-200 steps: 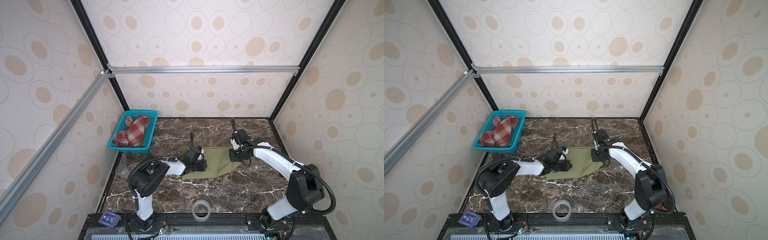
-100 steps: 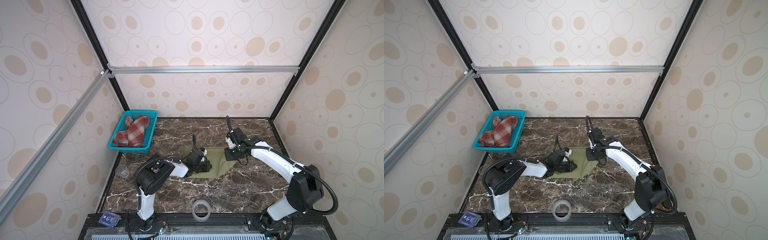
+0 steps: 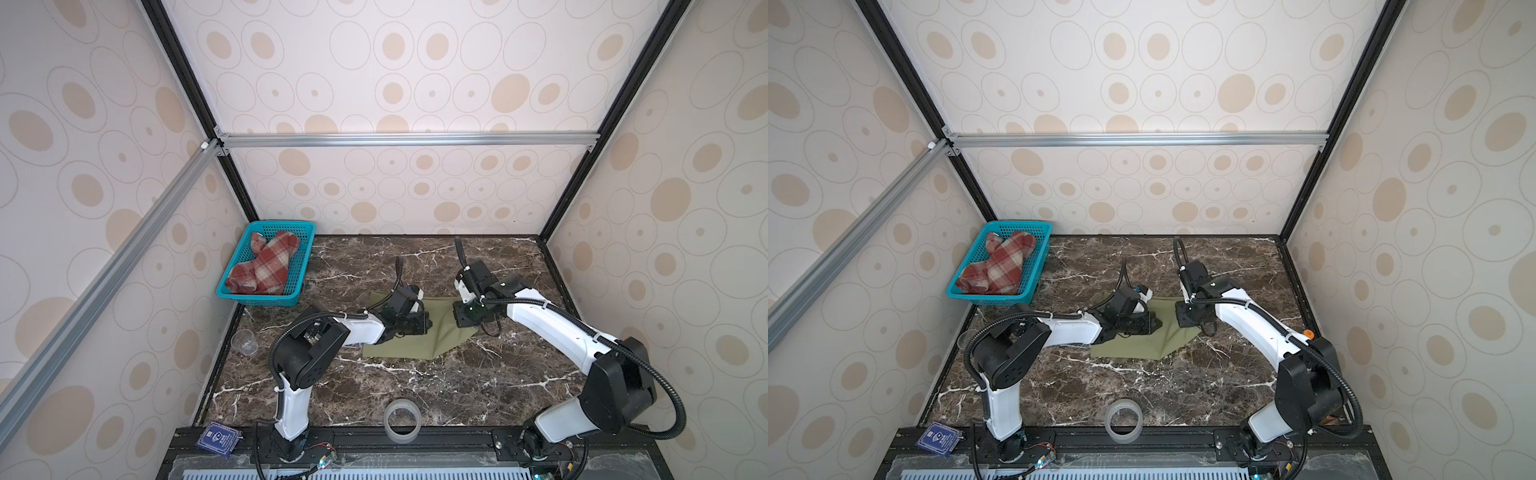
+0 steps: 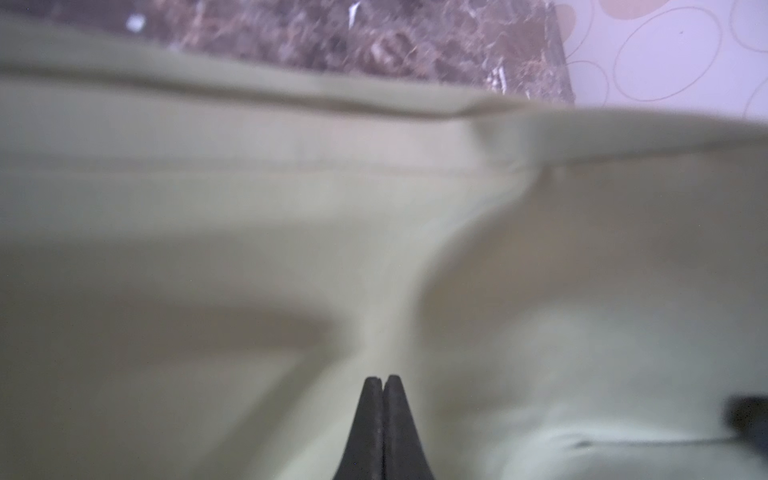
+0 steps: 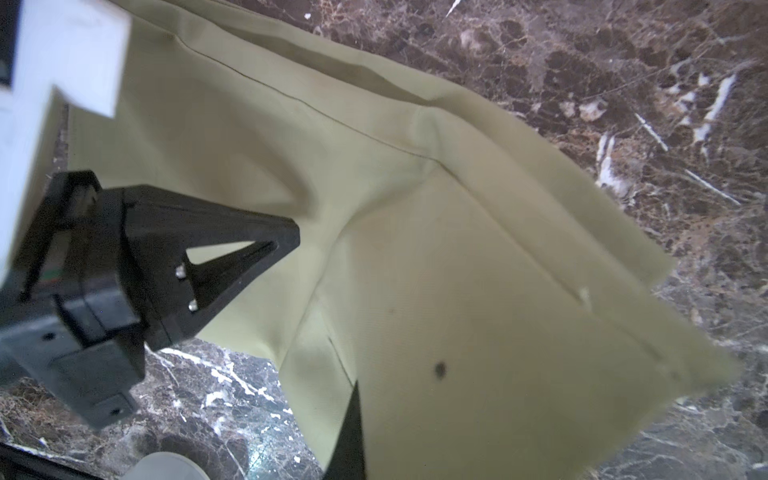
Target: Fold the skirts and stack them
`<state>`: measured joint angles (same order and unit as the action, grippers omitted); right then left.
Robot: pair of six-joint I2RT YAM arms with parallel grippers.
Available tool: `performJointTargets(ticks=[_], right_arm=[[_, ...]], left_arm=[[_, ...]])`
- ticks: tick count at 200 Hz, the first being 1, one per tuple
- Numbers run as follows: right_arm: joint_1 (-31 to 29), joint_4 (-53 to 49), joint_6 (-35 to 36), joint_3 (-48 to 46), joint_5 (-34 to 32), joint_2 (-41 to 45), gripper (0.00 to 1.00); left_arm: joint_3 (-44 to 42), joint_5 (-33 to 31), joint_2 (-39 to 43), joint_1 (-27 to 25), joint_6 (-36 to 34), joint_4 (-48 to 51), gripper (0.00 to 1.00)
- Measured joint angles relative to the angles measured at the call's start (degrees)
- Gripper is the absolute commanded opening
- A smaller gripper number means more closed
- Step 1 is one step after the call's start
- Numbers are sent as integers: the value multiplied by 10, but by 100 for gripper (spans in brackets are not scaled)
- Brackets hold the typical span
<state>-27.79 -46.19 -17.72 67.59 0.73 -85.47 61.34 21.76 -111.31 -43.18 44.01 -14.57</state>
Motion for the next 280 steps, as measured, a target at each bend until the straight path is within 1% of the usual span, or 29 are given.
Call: performJointTargets(ticks=[46,95,139,205,242,280], right_arm=[[0,-1,0,-17,-3,14,0],[0,0,0,-21,-1,16,0],[0,-1,0,-27,-1,22,0],[0,-1,0,-27,6,22,0],[0,-1,-1,-27,8,22,0],[0,-3,-2,-27,6,22,0]], left_arm=[[63,-2,-49,2,-17,19,0],[105,-4,-89,14,-28,34,0],[112,1,-93,25,-29,35,0],[122,11,-94,26,-29,34,0],[147,12,-109,27,-29,30,0],[148,10,-122,30,-29,32,0]])
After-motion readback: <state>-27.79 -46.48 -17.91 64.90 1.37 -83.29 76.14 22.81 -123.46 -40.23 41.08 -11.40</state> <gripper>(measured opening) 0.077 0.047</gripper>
